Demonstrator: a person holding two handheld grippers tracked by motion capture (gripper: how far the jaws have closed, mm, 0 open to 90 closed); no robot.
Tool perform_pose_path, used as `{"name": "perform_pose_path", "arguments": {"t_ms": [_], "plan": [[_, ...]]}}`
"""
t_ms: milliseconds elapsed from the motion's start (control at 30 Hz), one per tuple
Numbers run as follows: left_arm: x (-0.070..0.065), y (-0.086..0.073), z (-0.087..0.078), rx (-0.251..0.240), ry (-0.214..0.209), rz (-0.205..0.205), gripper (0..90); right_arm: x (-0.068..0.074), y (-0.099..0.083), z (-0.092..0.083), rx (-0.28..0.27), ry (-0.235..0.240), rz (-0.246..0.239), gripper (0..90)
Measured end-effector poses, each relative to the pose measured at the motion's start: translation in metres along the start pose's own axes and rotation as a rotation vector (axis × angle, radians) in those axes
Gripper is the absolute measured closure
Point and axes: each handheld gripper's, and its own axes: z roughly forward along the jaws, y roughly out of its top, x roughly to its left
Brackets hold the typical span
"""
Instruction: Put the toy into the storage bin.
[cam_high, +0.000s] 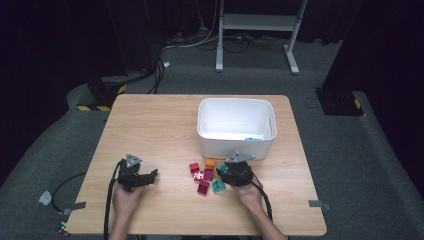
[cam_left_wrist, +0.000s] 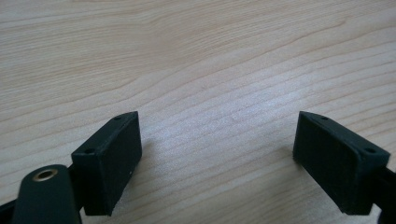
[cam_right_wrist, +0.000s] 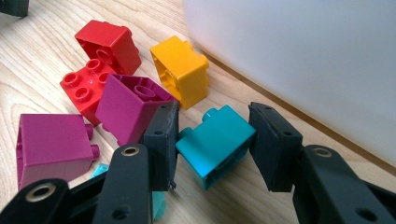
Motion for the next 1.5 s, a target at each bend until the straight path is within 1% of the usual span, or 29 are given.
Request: {"name": "perform_pose_path", "arguments": {"t_ms": [267,533,633,667,767,900,1000,1033,1067,1233,1500], "plan": [[0.0,0.0,0.0,-0.001,0.0,-0.001,15.6,0.0,0.002,-0.006,-0.021,-0.002,-0.003,54.8],[0.0,0.0,0.0,0.0,0.0,0.0,15.6,-0.001,0.005,-0.02,-0.039,0.0,-0.016,54.9],[0.0,0.0,0.0,0.0,0.0,0.0,15.6,-0.002,0.005,-0.027,-0.049,0.002,-0.017,54.9],[0.0,0.0,0.0,0.0,0.0,0.0,15.6,-0.003,0.006,-0.032,-0.05,0.003,-0.012,54.9],[0.0,0.0,0.0,0.0,0.0,0.0,15.6,-0.004,0.006,-0.037,-0.05,0.004,-0.011,54.9],[0.0,0.0,0.0,0.0,0.0,0.0,15.6,-0.008,0.008,-0.048,-0.055,0.009,-0.008,54.9],[0.0,0.0,0.0,0.0,0.0,0.001,15.6,-0.01,0.01,-0.058,-0.07,0.012,-0.004,54.8],[0.0,0.0,0.0,0.0,0.0,0.0,15.6,-0.012,0.012,-0.064,-0.081,0.019,0.003,54.9],[0.0,0.0,0.0,0.0,0.0,0.001,15.6,-0.012,0.012,-0.064,-0.081,0.019,0.003,54.9],[0.0,0.0,0.0,0.0,0.0,0.001,15.5,-0.016,0.015,-0.076,-0.105,0.03,0.004,54.8],[0.0,0.0,0.0,0.0,0.0,0.0,15.6,-0.02,0.027,-0.101,-0.149,0.021,0.006,54.8]]}}
